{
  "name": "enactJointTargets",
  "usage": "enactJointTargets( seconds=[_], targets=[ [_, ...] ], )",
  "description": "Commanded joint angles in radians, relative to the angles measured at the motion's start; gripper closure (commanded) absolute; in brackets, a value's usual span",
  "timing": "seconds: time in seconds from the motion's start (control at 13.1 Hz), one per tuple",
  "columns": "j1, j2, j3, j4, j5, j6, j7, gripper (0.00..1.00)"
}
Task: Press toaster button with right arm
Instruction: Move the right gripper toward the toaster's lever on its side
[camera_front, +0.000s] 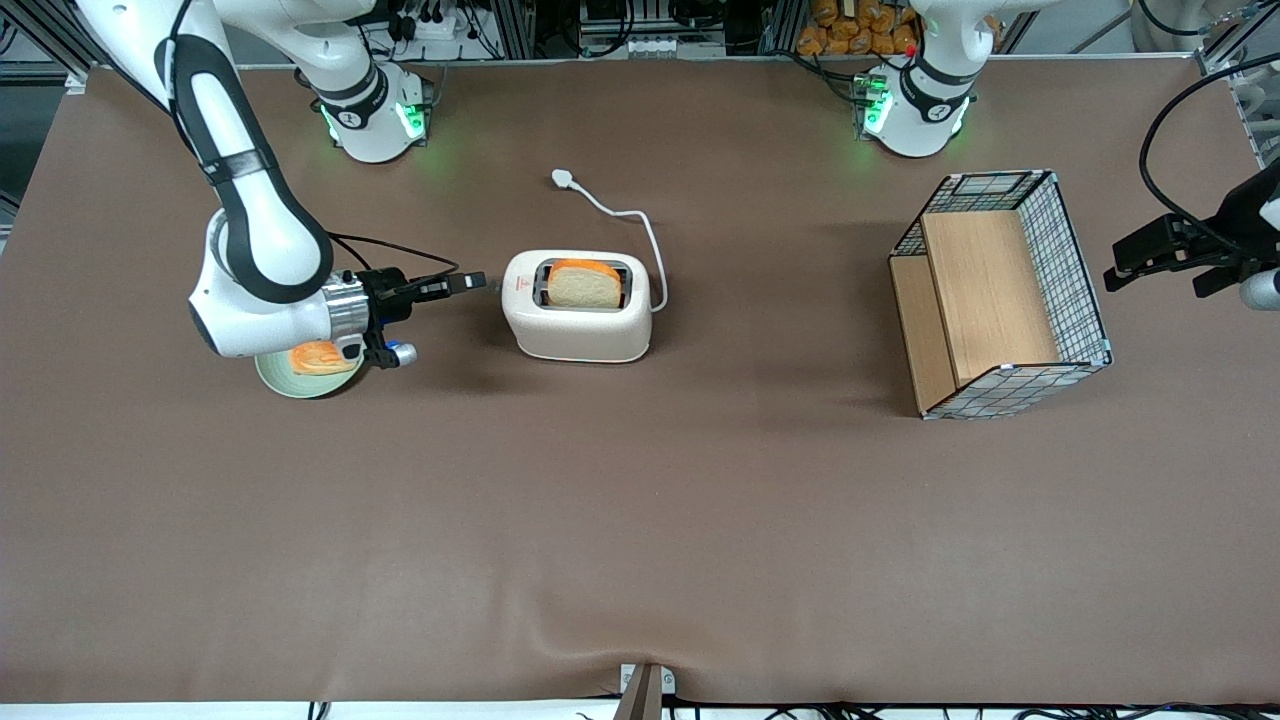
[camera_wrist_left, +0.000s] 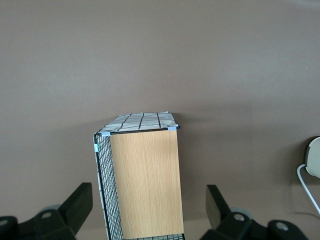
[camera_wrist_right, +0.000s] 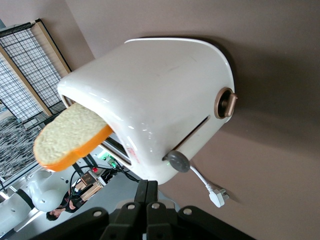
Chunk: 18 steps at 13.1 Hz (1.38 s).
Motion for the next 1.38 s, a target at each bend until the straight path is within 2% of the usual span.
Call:
enactJointTargets(
  seconds=[0.0, 0.92, 1.3],
  targets=[
    [0.001, -0.002, 0.0, -0.028, 0.043, 0.014, -0.03, 1.0],
    [0.004, 0.098, 0.002, -0.018, 0.096, 0.054, -0.039, 1.0],
    [0.006, 0.15, 0.0, -0.018, 0.115, 0.074, -0.117, 1.0]
  ],
)
